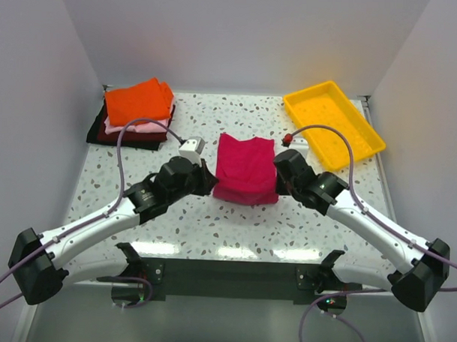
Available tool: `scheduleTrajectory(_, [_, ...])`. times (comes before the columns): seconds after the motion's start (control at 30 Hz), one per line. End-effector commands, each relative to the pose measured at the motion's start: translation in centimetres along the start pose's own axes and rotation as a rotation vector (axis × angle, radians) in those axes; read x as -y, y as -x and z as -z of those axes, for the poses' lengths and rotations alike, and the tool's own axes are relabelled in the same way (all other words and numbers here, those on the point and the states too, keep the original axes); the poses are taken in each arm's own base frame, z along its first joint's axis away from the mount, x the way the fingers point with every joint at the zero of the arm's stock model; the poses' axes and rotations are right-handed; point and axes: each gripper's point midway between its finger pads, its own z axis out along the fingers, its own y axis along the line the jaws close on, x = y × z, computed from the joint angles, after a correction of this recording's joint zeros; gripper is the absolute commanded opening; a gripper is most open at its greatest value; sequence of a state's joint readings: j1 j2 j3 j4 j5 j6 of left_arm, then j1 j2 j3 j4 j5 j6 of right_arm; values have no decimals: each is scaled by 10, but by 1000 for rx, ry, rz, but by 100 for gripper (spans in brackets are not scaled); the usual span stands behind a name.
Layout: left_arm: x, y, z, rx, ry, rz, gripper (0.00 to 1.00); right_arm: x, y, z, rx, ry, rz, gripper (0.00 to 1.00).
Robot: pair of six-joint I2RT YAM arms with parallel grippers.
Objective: Fold and stack the t-shirts
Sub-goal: Fold the tshirt
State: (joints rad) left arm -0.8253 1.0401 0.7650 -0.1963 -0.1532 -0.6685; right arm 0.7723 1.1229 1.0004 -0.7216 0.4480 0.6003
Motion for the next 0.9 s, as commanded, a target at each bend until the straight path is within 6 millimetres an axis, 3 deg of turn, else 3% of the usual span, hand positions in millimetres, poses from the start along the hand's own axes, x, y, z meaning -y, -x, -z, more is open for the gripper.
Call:
scheduleTrajectory(0.0, [8, 37, -8, 93, -43, -9, 0, -12, 36, -4, 72, 38, 1, 0])
scheduleTrajectory(0.3, [-5, 51, -35, 82, -11, -38, 0, -9, 60, -39, 57, 4, -8, 0])
scheduleTrajectory(0.57, [-39, 59, -66, 57, 41, -4, 0, -4, 76, -74, 32, -12, -21, 0])
scheduleTrajectory(0.67, [-40, 76, -77, 82, 11, 1, 0, -3, 84, -87, 24, -13, -23, 0])
scheduleTrajectory(0.73, [-48, 76, -89, 65, 20, -1, 0, -1, 94, -92, 31, -14, -30, 0])
scheduleTrajectory(0.87, [-50, 95, -108, 69, 12, -6, 0, 1, 101, -119, -9, -18, -28, 0])
